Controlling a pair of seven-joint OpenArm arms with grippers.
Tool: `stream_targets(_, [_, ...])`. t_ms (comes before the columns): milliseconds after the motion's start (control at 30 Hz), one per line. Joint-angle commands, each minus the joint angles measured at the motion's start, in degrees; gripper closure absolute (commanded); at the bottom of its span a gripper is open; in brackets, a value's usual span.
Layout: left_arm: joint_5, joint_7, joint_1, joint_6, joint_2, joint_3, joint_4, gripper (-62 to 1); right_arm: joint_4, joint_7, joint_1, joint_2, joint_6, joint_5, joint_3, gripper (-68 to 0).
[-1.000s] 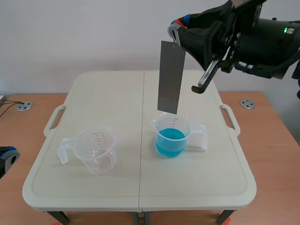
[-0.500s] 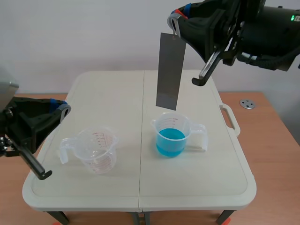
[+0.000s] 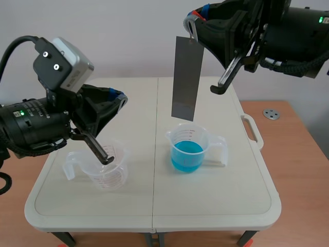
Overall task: Hold the metal plate by the orange handle, dip it into the blue solution, take it out and point at it, then put the plate back in the beaker on the left.
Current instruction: 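Raise the plate and point at it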
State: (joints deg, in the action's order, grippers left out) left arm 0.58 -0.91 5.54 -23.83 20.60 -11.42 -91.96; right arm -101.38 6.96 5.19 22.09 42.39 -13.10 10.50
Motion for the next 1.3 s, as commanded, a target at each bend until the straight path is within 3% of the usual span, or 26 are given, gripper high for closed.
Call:
stream_targets(0, [0.0, -0.5, -1.5, 0.3, -0.9, -0.9, 1.3, -1.8, -1.2, 0.6, 1.5, 0.5, 0.3, -0.9, -0.5, -1.1])
stream_targets(700, [-4.9, -1.2, -12.3, 0.7, -7.6, -8.8, 16.7, -1.8, -1.2, 0.6, 1.5, 0.5, 0.3, -0.9, -0.5, -1.1])
stream_targets(1267, [-7.3, -1.5, -12.4, 0.7, -8.7, -9.2, 17.2, -1.8, -1.2, 0.6, 1.5, 0.5, 0.3, -0.9, -0.5, -1.1])
